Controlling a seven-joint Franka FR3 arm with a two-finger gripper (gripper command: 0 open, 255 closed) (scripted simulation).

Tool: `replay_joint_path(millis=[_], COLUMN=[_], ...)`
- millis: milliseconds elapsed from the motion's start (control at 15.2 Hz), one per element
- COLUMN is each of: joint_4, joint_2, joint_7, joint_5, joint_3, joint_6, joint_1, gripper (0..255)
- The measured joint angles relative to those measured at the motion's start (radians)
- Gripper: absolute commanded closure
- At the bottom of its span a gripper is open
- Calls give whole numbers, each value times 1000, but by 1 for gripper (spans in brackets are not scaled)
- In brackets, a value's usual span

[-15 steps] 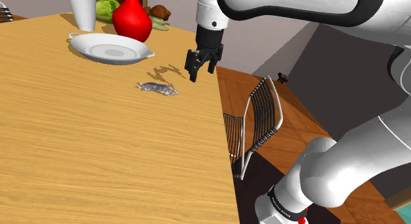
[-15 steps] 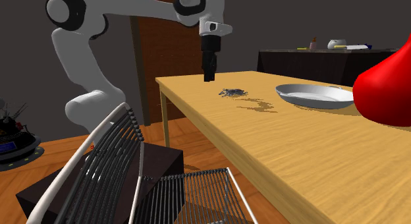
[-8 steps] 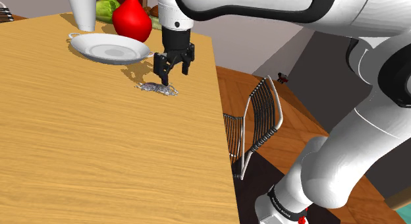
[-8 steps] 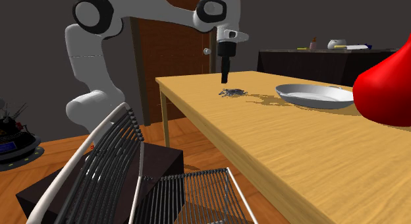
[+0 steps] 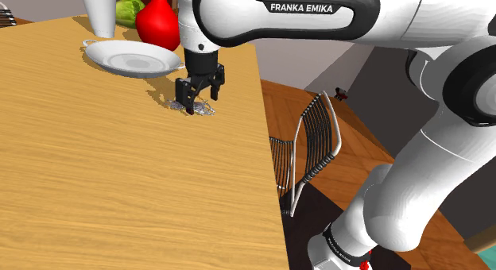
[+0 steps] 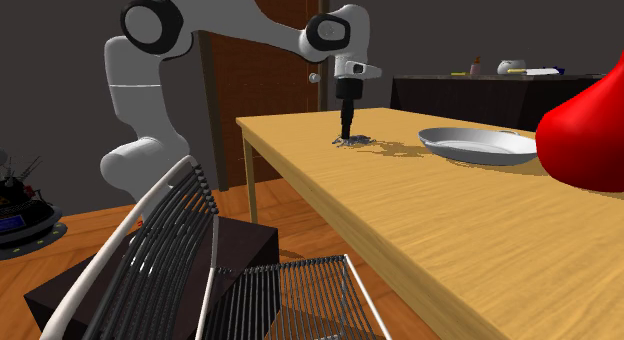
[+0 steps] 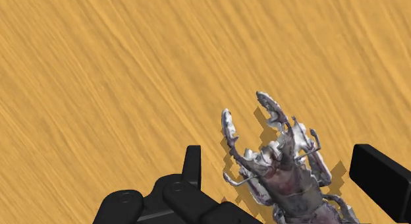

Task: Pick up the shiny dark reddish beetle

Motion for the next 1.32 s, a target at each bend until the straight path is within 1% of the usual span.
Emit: replay_joint_path(millis=[66, 132, 792, 1320], joint_4=[-14, -22, -28, 69], joint_2=[-1, -3, -7, -3], joint_7=[1, 2, 4, -9], joint_5=[0, 1, 1, 2], joint_3=[-1, 0, 0, 1], joint_6=[12, 18, 24, -71], joint_1=[-1, 0, 0, 1], gripper=[0, 255, 255, 255])
